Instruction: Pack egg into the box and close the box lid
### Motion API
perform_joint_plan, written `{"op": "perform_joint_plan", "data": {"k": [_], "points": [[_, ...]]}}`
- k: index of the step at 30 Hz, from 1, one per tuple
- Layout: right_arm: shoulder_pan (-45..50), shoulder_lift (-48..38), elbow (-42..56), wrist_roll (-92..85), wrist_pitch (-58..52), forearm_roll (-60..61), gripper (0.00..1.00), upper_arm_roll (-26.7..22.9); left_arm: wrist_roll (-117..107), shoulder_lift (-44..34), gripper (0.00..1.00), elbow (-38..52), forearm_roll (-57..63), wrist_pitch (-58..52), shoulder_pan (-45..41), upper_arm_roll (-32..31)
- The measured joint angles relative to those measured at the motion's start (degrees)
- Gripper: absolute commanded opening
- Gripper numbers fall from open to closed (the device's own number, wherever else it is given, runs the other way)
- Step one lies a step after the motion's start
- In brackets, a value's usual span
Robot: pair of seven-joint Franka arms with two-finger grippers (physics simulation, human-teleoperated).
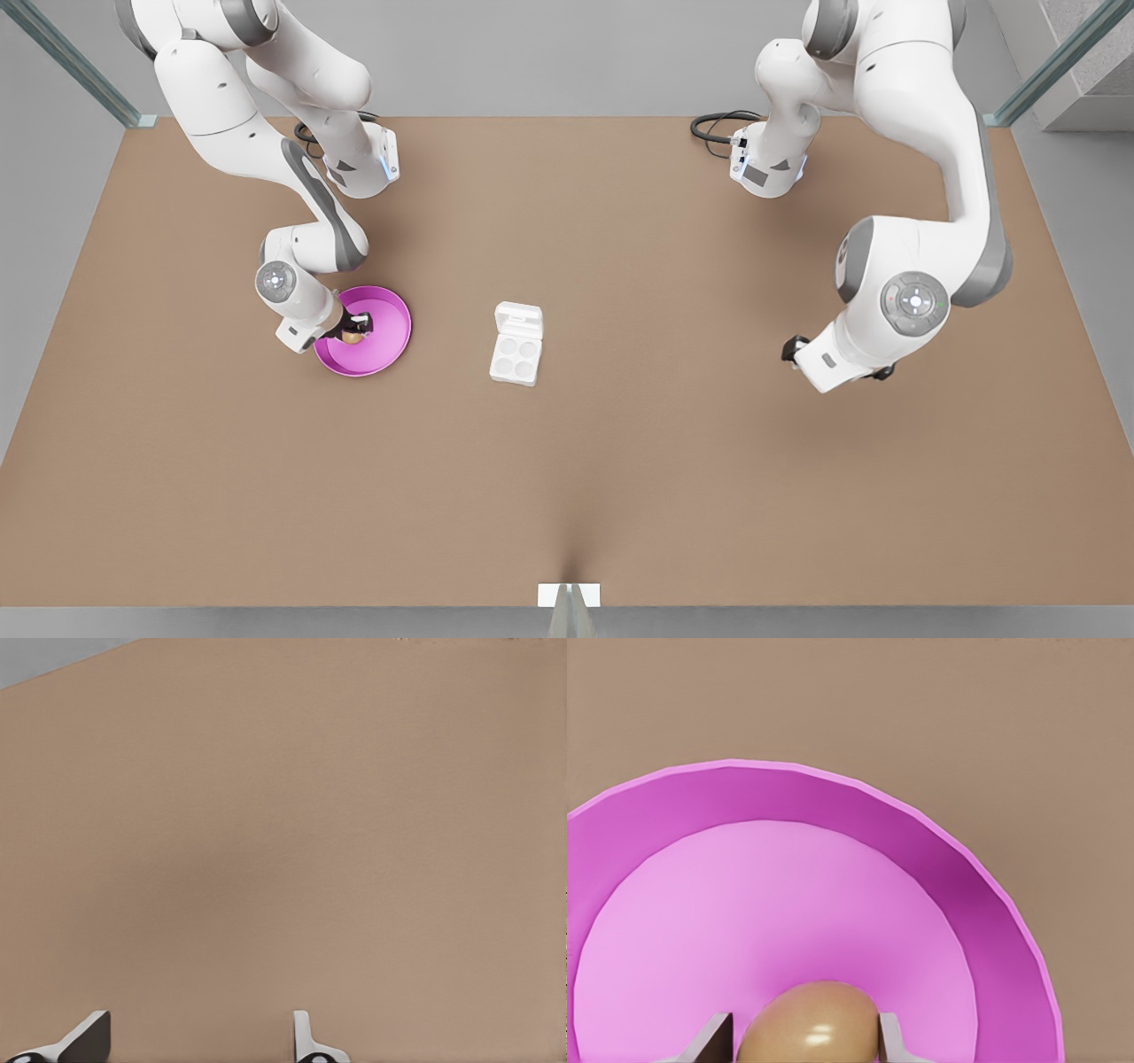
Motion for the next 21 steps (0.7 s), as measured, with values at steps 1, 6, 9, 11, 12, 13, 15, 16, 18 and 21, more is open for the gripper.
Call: {"op": "perform_joint_plan", "data": {"k": [1, 6, 9, 11, 12, 13, 15, 16, 18, 21], "points": [[0.04, 0.17, 0.06, 0.05, -0.01, -0.02, 0.7, 0.0, -0.01, 0.12, 1.0, 0.0, -0.13, 0.08, -0.42, -0.03], [0.04, 1.17, 0.64, 0.25, -0.03, -0.07, 0.7, -0.04, -0.1, 0.24, 1.0, 0.0, -0.63, 0.37, -2.07, -0.08], [0.08, 1.86, 1.06, 0.34, 0.1, -0.08, 0.69, -0.05, -0.15, 0.25, 1.0, 0.0, -0.73, 0.46, -2.11, -0.08], [0.07, 2.01, 1.15, 0.28, 0.2, 0.04, 0.54, -0.04, -0.18, 0.25, 1.0, 0.0, -0.76, 0.5, -2.11, -0.08], [0.04, 2.03, 1.19, 0.21, 0.26, 0.13, 0.54, -0.03, -0.2, 0.25, 1.0, 0.0, -0.77, 0.51, -2.11, -0.08], [0.02, 2.05, 1.21, 0.14, 0.3, 0.18, 0.54, -0.01, -0.21, 0.25, 1.0, 0.0, -0.78, 0.53, -2.11, -0.08], [0.0, 2.06, 1.22, 0.03, 0.34, 0.24, 0.54, 0.02, -0.23, 0.25, 1.0, 0.0, -0.79, 0.57, -2.07, -0.08], [0.02, 2.05, 1.22, -0.01, 0.36, 0.26, 0.54, 0.02, -0.24, 0.25, 1.0, 0.0, -0.79, 0.61, -2.08, -0.08], [-0.35, 1.87, 1.32, -0.09, 0.32, 0.29, 0.54, 0.81, -0.26, 0.31, 1.0, 0.0, -0.8, 0.67, -2.09, -0.08], [-0.46, 1.59, 1.66, -0.2, 0.19, 0.33, 0.54, 1.5, -0.29, 0.34, 1.0, 0.0, -0.8, 0.91, -2.07, -0.08]]}}
